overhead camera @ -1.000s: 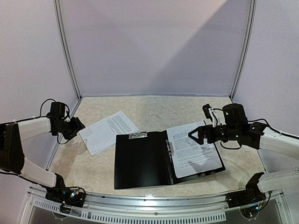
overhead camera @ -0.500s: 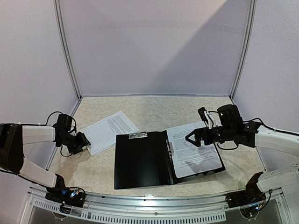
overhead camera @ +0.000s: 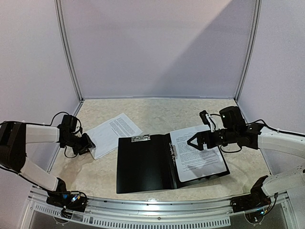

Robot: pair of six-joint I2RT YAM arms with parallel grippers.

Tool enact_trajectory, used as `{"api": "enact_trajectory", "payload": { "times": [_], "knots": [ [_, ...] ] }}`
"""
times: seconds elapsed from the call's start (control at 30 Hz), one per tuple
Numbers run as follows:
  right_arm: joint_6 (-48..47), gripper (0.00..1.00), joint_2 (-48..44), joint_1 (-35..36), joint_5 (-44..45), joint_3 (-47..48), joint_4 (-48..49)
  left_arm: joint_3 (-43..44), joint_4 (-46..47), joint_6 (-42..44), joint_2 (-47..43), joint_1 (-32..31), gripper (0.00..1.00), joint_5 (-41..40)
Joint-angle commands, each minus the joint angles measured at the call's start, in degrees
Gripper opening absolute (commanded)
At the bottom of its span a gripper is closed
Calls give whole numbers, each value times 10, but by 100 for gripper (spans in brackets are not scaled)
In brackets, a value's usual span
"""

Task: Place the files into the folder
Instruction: Pick up the file from the corner of the board.

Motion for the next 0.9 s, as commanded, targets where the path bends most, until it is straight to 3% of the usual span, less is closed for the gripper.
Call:
{"api": "enact_trajectory", "payload": {
  "times": [0.0,0.53,0.67,0.87],
  "knots": [
    [2,99,10,7,-10,13,-4,31,-32,15,-17,-10,41,-10],
    [0,99,32,11,-20,17,-8,67,-46,9,-15,-17,36,8],
    [-2,99,34,12,-22,18,-10,72,-66,22,-9,-17,45,8],
    [-1,99,39,13,-28,17,-5,33,-18,1,-8,-17,47,58]
  ]
}}
